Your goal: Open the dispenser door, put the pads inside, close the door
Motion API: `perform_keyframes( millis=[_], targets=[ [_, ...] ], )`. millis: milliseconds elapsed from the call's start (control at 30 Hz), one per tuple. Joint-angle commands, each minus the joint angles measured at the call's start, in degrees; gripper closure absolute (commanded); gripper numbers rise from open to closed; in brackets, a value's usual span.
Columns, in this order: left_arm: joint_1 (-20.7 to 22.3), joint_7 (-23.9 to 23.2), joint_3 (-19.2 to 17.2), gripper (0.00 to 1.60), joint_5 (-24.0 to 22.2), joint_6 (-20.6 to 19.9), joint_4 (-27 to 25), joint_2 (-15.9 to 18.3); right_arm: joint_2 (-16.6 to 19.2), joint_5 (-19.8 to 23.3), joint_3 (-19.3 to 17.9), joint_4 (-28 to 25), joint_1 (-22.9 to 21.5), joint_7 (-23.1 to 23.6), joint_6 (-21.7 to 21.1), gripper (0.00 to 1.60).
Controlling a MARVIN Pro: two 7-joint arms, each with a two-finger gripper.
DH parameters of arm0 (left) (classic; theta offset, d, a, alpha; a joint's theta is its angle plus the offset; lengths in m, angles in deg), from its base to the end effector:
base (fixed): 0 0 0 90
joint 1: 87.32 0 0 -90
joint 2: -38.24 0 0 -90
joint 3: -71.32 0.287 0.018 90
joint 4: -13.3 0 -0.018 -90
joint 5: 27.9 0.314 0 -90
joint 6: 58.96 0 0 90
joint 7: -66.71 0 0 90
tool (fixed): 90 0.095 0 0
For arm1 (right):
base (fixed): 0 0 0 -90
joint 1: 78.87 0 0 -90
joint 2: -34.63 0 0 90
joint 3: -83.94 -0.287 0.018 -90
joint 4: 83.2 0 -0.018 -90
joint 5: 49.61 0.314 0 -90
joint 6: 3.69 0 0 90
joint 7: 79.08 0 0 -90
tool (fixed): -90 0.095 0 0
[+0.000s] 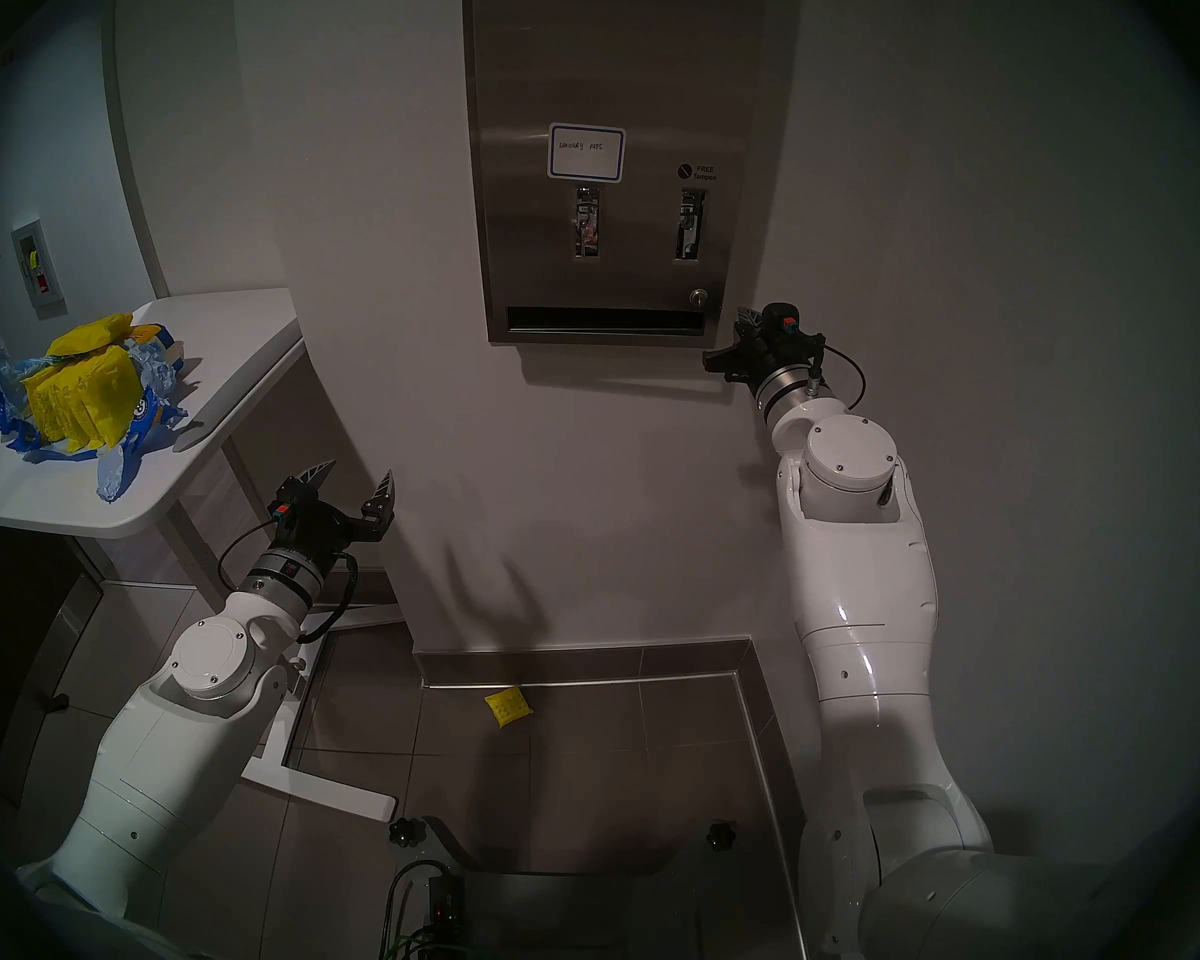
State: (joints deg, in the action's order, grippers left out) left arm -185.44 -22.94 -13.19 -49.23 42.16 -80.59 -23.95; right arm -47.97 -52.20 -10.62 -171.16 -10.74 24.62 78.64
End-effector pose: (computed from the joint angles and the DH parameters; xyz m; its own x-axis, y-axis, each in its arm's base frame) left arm 0.3841 0.0920 -0.3033 -0.0796 -0.0836 0.9933 -0.1221 -0.9882 -0.0929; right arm 0.5144 -0.0545 -0.1474 -0.2029 0.1578 0.9664 0.0968 -0.9789 0.1802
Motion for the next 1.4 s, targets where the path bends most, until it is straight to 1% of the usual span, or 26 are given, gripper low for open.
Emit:
perform_keyframes(
  millis=[0,233,567,767,900,1067,1167,1367],
  targets=[
    [1.3,0.0,-0.5,0.00,0.0,0.7,-1.6,0.1,1.0,0.8,0.2,-0.2,-3.7,1.8,2.3,1.60],
    [1.3,0.0,-0.5,0.00,0.0,0.7,-1.6,0.1,2.2,1.1,0.2,1.3,-4.7,4.3,3.4,1.60],
    [1.3,0.0,-0.5,0.00,0.0,0.8,-1.6,0.1,2.3,1.8,0.4,3.7,-6.0,6.4,4.5,1.60],
    [1.3,0.0,-0.5,0.00,0.0,0.8,-1.6,0.1,3.3,3.5,0.2,4.7,-6.6,9.6,4.7,1.60],
    [1.3,0.0,-0.5,0.00,0.0,0.7,-1.6,0.1,4.6,4.7,-0.1,4.4,-6.7,12.2,4.0,1.60],
    [1.3,0.0,-0.5,0.00,0.0,0.7,-1.6,0.1,8.0,5.4,0.2,4.0,-6.2,17.4,3.6,1.60],
    [1.3,0.0,-0.5,0.00,0.0,0.7,-1.6,0.1,9.6,6.3,0.0,3.8,-6.0,19.6,3.4,1.60],
    [1.3,0.0,-0.5,0.00,0.0,0.7,-1.6,0.1,12.4,9.2,-0.4,3.3,-5.7,24.7,3.3,1.60]
  ],
)
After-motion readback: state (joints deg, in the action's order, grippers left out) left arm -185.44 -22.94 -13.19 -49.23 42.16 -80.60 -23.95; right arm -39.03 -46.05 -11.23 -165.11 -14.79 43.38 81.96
